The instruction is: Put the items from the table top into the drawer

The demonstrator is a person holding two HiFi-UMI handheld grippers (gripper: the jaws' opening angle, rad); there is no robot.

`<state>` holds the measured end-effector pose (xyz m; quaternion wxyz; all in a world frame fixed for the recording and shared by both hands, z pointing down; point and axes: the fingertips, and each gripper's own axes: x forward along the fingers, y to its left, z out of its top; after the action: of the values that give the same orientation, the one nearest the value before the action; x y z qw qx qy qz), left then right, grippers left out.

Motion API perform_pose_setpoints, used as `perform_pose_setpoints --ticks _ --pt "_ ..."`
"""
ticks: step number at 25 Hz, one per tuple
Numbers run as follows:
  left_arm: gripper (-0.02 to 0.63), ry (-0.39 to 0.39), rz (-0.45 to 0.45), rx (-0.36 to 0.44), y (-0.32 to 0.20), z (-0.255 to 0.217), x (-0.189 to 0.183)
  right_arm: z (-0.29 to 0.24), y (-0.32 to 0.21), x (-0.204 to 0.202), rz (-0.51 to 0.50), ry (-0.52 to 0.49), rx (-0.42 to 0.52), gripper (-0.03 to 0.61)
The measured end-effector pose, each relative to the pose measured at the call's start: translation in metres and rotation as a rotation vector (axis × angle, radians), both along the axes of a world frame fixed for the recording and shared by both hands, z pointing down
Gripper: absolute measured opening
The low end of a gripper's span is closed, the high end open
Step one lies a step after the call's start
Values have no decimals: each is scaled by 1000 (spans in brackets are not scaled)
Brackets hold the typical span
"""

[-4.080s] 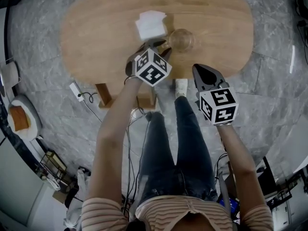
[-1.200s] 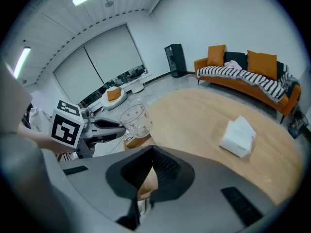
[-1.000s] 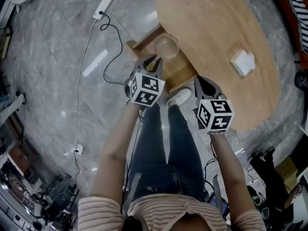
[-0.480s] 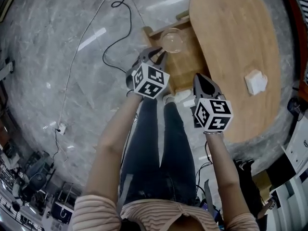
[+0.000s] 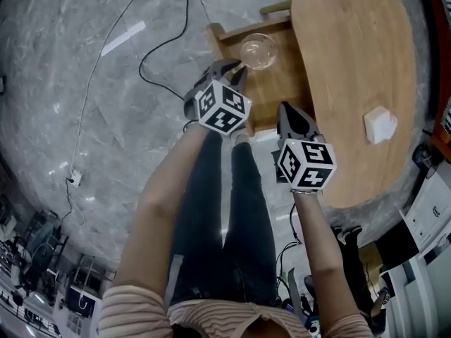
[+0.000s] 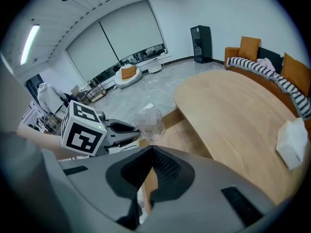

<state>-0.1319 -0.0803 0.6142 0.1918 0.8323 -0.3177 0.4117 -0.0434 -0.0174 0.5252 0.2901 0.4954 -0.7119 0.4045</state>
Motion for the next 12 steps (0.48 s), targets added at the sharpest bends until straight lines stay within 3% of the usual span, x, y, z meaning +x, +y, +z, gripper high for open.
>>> perform_pose_setpoints --ticks 12 --pt "57 -18 32 -33 -10 38 11 30 -5 -2 -12 23 -33 9"
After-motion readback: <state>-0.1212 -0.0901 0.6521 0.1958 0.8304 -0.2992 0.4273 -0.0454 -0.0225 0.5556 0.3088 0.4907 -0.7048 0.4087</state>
